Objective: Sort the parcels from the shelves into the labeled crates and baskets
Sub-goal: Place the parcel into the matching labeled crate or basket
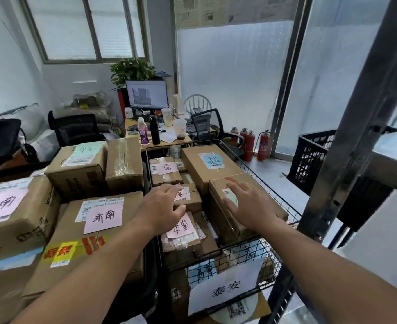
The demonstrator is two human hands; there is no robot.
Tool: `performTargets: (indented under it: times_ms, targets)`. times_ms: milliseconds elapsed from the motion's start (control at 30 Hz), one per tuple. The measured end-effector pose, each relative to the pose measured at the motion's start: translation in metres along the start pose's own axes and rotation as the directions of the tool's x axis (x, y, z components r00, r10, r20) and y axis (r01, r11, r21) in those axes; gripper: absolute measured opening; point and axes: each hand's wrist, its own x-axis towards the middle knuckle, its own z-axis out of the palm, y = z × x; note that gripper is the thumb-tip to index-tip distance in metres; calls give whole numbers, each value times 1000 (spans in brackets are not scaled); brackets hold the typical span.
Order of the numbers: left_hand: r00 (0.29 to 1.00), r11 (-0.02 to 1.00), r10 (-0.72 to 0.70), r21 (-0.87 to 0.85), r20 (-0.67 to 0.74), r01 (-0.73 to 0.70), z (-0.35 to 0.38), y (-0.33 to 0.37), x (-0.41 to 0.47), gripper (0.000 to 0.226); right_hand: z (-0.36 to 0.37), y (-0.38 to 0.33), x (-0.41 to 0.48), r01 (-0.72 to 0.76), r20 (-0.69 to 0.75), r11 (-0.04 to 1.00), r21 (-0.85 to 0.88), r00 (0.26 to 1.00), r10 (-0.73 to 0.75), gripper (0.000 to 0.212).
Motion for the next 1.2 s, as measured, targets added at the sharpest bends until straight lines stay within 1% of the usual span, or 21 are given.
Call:
performTargets:
  times_ms: [67,167,267,367,500,567,633,733,800,933,1033,1200]
  targets:
    - [996,996,76,46,44,-78,1,1,-4,61,-7,-9,-15,10,9,998,-65,1000,-9,51]
    - [978,979,186,66,95,-192,2,1,-11,60,-16,-24,-41,-47,39,987,-155,998,53,53]
    - [953,961,273,2,130,-276,1,8,-20,58,-31,-35,-75,-123,48,966,-229,989,137,52]
    - [921,930,368,-69,132,-361,1,21,-32,60,-44,-41,-118,-243,41,930,-275,964,264,53]
    - [832,846,534,-86,152,-527,12,51,-60,63,-50,-38,-196,-437,45,849,-296,882,469,55]
    - [780,800,600,-111,179,-590,18,69,-81,62,-53,-39,-240,-519,64,801,-300,826,560,54]
    - [715,745,665,-133,213,-654,25,89,-103,61,-56,-41,-283,-608,72,731,-310,752,655,55]
    - [638,678,732,-164,239,-716,32,123,-136,59,-64,-46,-349,-771,33,597,-223,606,795,58]
    - [595,638,766,-180,243,-748,36,147,-158,58,-75,-52,-393,-838,-2,510,-193,520,854,59]
    - [506,547,833,-200,224,-813,41,201,-208,55,-106,-64,-480,-920,-56,357,-161,369,928,58]
    - [420,467,880,-234,224,-853,41,249,-259,59,-130,-71,-552,-956,-97,246,-160,264,960,57]
    - [307,360,928,-294,212,-885,35,330,-368,60,-180,-94,-683,-983,-185,90,-163,120,975,53]
